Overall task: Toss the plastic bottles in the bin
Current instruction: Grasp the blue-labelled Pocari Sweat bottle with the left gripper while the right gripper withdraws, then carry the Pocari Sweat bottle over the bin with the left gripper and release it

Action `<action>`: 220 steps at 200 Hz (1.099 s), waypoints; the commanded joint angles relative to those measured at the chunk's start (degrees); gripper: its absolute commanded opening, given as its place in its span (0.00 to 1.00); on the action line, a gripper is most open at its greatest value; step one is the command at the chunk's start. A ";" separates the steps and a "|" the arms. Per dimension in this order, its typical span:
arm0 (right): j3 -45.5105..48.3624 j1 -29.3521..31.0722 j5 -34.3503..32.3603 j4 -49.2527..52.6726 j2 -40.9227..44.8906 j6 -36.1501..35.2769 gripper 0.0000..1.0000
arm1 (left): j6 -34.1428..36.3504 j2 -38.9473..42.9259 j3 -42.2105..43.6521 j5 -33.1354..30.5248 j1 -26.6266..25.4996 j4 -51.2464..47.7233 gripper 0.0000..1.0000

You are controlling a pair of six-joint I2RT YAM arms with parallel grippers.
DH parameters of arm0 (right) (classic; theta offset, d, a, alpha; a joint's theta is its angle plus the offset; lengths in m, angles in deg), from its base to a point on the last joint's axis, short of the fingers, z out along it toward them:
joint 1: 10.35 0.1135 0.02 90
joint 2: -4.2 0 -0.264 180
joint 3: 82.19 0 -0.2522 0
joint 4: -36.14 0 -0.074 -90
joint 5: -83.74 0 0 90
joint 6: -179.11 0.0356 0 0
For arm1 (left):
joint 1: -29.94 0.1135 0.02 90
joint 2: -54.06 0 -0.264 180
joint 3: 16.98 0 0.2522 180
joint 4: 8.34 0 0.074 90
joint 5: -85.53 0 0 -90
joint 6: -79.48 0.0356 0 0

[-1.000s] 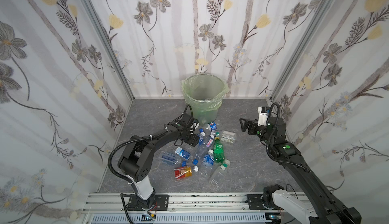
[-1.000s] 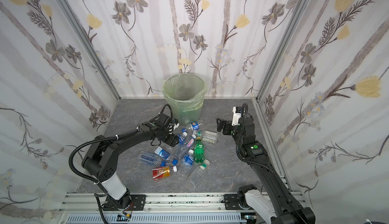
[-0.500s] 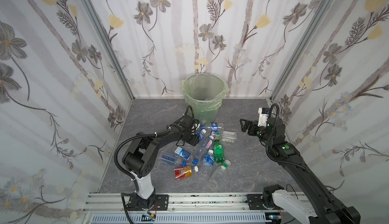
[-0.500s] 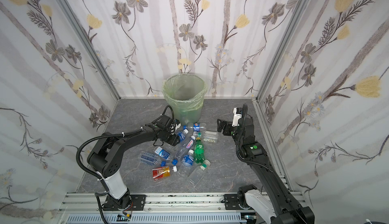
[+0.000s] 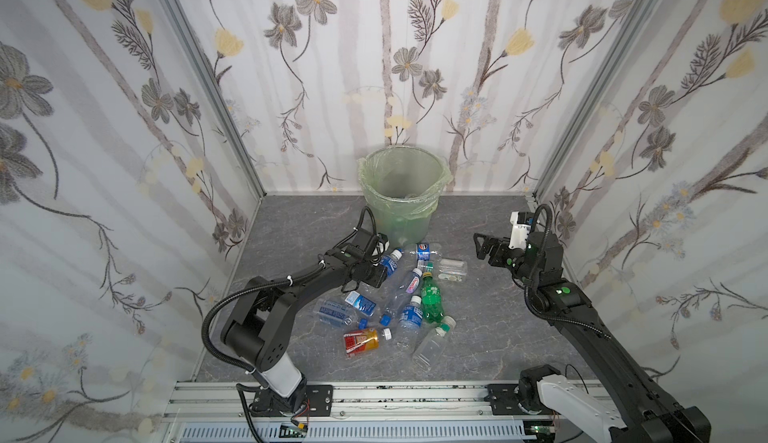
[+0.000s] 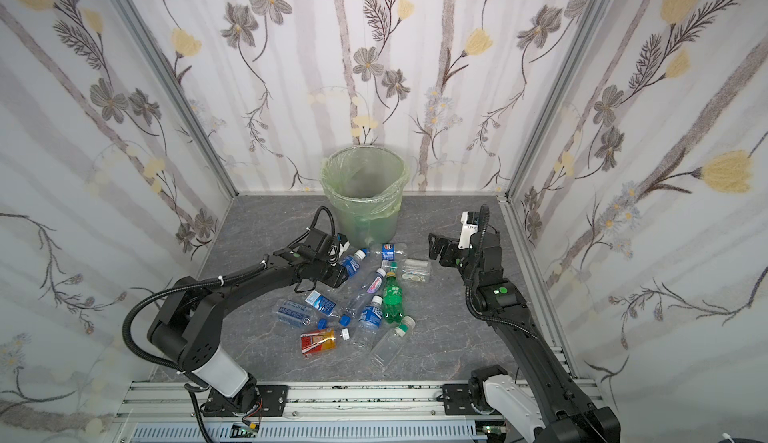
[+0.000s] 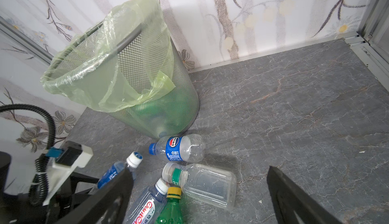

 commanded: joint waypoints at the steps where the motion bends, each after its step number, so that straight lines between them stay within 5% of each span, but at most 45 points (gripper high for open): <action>1: 0.08 0.02 -0.76 -1.48 -0.98 0.50 0.99 | -2.06 5.43 0.26 -0.42 0.04 1.99 0.50; 97: -1.10 0.07 0.46 -1.79 -4.07 0.87 0.96 | -6.34 30.70 -4.46 -5.06 0.04 4.74 0.49; 122: -1.14 0.11 0.94 -1.57 -4.65 0.79 0.96 | -5.25 23.44 -14.65 -6.80 0.19 5.63 0.49; 144: -1.47 0.17 1.99 -1.53 -5.75 0.78 0.95 | -4.29 8.89 -32.54 -5.52 1.02 5.72 0.51; 176: -3.24 0.42 2.11 0.38 -7.81 1.21 0.95 | -7.40 -12.31 -53.67 -7.70 1.84 3.65 0.83; 220: -6.63 0.50 2.50 6.58 -11.37 -4.07 0.97 | -8.56 -10.95 -49.57 -9.65 2.48 3.01 0.96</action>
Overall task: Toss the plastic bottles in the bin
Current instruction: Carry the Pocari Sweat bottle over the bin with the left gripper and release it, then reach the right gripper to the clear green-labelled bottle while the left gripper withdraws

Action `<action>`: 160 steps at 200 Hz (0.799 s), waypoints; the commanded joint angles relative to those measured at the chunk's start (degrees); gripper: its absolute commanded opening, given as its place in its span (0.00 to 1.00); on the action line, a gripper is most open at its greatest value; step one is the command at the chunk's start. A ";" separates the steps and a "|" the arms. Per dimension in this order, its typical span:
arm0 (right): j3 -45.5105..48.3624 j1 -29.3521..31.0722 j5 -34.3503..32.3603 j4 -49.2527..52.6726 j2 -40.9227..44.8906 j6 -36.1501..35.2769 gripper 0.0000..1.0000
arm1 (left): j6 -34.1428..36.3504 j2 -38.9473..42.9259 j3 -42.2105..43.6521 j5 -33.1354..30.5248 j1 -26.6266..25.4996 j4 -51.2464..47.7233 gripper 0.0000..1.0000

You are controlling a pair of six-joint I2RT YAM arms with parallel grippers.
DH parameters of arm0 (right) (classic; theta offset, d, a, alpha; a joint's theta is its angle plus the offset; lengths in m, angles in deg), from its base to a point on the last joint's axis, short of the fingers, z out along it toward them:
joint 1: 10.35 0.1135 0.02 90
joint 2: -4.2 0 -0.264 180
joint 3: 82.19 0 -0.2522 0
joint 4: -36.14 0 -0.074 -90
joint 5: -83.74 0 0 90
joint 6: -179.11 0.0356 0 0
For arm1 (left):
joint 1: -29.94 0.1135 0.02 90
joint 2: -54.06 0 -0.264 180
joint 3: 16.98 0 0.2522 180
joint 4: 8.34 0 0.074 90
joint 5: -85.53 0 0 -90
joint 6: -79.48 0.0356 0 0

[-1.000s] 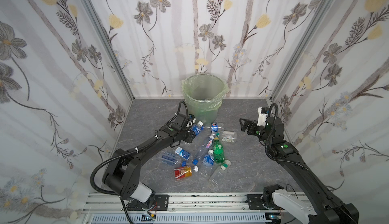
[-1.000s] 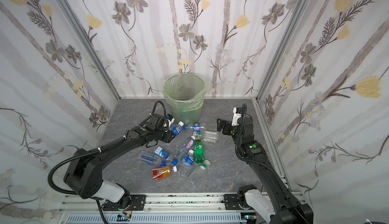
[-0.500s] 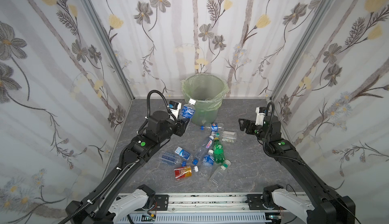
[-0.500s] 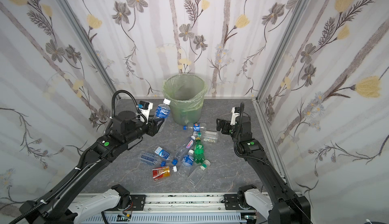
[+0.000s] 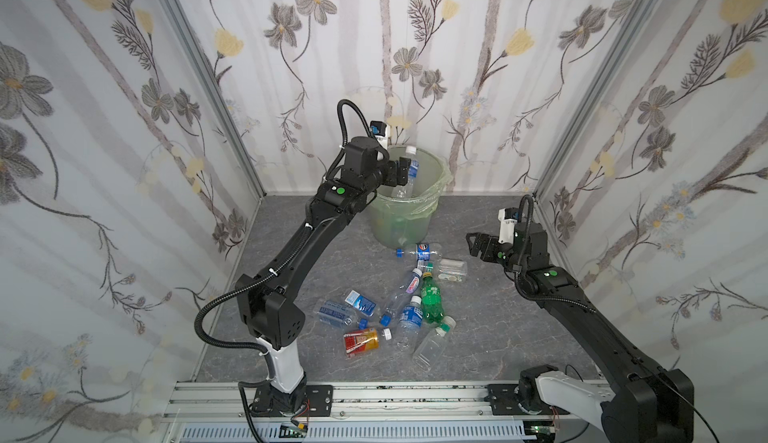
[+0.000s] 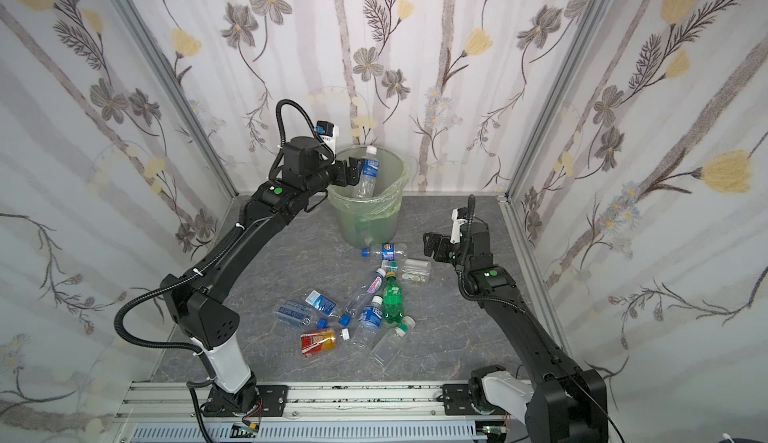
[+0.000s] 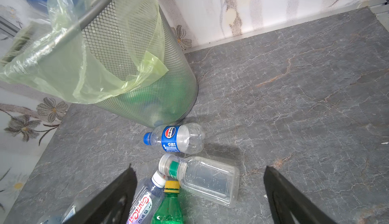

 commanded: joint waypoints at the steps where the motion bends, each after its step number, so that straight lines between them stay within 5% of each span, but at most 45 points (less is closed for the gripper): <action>1: -1.15 0.00 0.96 2.97 -1.91 -3.89 0.98 | -0.91 3.31 3.02 -2.17 0.20 1.26 0.97; 84: -9.42 -0.16 8.99 6.76 -26.75 -5.98 0.86 | 0.45 33.28 38.38 -5.57 2.36 1.21 1.00; 120: -8.03 -0.04 11.51 4.70 -29.67 -5.98 0.81 | -1.82 43.80 52.02 -4.35 3.72 0.84 1.00; 160: -4.94 0.89 11.87 5.76 -27.97 -5.85 0.79 | -4.98 46.33 57.16 -4.29 4.16 0.88 1.00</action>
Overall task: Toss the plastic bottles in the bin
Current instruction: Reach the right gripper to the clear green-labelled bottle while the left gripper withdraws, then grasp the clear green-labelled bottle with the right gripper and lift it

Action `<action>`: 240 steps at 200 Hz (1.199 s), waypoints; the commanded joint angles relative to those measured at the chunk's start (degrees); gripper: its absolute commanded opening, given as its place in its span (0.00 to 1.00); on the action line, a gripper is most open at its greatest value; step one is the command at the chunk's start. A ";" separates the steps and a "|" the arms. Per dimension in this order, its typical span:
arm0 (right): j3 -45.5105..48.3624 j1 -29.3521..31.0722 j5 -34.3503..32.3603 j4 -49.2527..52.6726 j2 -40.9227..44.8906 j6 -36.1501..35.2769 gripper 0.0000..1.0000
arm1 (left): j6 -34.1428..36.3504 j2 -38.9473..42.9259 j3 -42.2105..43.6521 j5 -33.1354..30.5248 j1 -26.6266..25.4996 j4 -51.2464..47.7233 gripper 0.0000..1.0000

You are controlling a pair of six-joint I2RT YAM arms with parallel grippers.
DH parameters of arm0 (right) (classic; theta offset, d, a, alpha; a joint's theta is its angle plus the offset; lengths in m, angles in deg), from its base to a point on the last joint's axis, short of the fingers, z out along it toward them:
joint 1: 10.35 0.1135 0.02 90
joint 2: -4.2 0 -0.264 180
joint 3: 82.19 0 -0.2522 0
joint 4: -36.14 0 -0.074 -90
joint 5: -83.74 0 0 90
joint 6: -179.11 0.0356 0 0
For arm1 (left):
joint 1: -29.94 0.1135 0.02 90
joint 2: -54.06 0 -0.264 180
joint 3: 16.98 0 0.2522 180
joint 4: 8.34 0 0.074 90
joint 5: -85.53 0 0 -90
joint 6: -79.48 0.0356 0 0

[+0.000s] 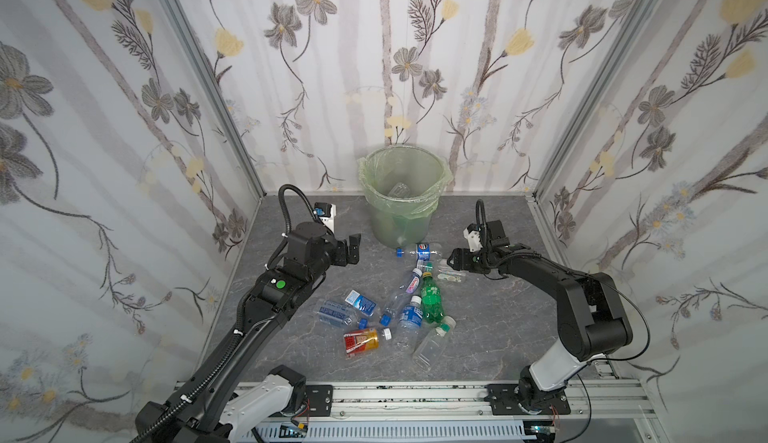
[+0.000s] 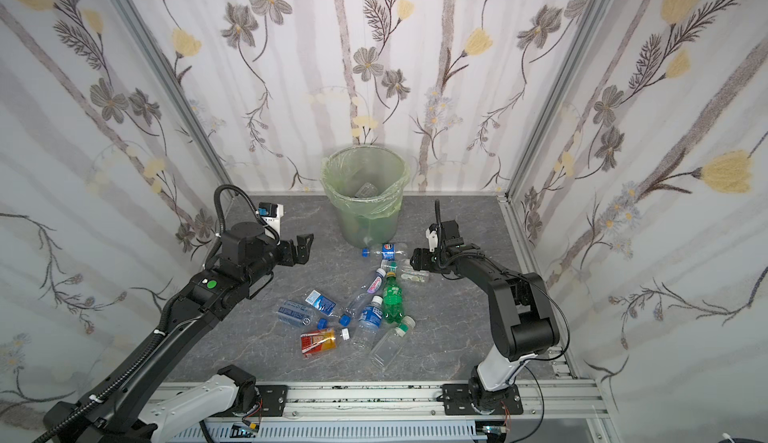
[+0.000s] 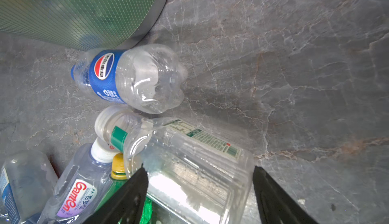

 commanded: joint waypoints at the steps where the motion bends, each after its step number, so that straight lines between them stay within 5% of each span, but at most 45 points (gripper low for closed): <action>1: 1.52 0.70 0.95 -0.21 1.35 -0.45 0.78 | -2.77 0.57 1.40 0.02 0.23 1.50 1.00; 66: 3.72 3.74 -8.03 9.17 11.48 -1.27 0.78 | -2.08 -0.29 1.19 2.72 0.58 1.50 1.00; 99: -6.10 5.51 -14.43 13.90 8.50 -12.43 0.90 | -2.84 -1.02 1.42 2.86 0.59 1.50 1.00; 143: -15.52 7.95 -10.46 16.73 -2.52 -29.30 0.91 | -3.34 1.37 1.87 3.13 0.67 1.40 1.00; 240: -12.02 7.93 -6.15 15.13 -8.46 -22.54 0.78 | -2.52 3.42 3.24 5.09 1.17 0.56 1.00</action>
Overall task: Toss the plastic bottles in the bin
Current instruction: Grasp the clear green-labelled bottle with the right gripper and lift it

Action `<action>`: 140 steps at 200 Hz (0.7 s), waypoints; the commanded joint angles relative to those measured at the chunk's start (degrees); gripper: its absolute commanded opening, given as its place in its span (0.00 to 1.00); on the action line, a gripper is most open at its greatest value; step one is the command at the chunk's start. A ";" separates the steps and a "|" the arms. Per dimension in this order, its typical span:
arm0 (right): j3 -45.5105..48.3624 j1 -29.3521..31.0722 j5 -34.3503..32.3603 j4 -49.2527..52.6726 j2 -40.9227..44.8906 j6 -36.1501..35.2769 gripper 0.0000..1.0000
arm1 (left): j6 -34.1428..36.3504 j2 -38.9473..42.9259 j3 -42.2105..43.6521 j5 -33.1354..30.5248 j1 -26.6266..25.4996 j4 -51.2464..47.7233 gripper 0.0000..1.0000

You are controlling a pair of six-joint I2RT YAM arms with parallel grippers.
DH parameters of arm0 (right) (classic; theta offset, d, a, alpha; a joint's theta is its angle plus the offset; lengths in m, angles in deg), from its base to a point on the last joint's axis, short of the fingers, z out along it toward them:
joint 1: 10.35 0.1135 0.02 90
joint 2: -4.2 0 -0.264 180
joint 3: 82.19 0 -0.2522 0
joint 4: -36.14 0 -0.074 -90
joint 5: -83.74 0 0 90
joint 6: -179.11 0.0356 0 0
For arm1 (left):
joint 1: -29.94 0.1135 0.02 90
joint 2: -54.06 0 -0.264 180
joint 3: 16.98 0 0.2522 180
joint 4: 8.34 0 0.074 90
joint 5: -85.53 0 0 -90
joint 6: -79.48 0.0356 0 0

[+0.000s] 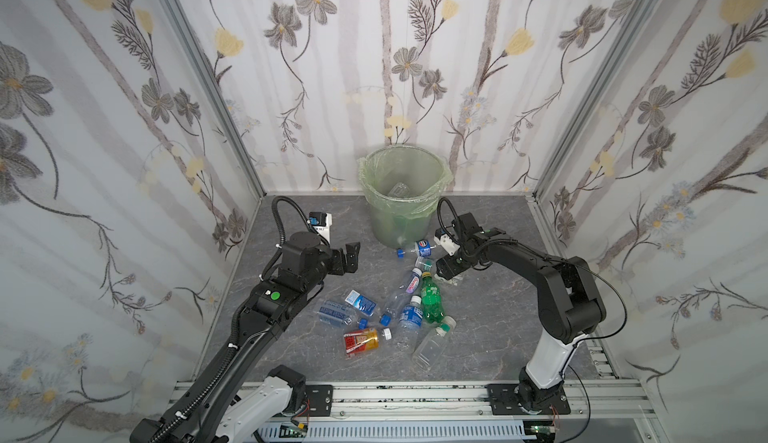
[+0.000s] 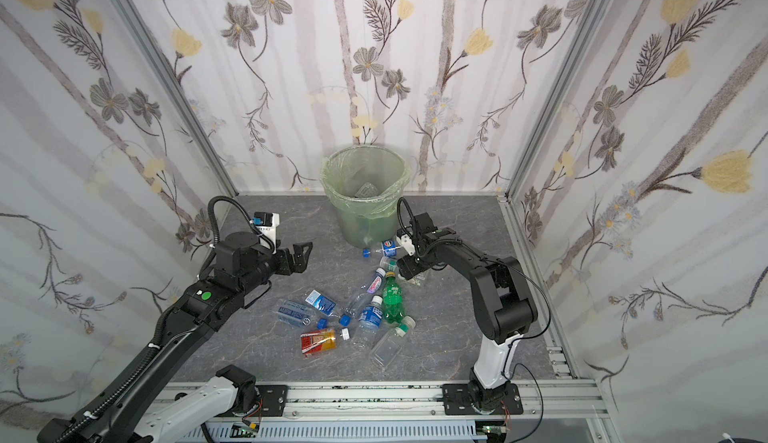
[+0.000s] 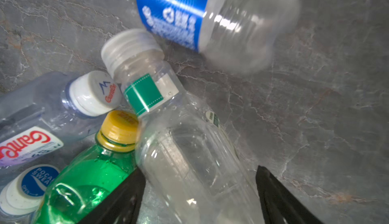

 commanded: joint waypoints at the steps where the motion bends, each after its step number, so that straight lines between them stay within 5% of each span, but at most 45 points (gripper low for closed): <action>1: 2.14 -0.07 1.62 -2.57 0.58 3.60 0.78 | 0.41 -0.34 0.24 0.43 0.13 0.63 1.00; 74: 11.26 0.41 0.61 -7.39 7.27 13.50 0.52 | 1.93 -3.55 0.36 0.34 0.61 0.75 1.00; 140: 19.19 0.45 1.74 -14.96 30.40 17.90 0.38 | 0.68 -5.19 0.03 -0.10 1.29 0.70 1.00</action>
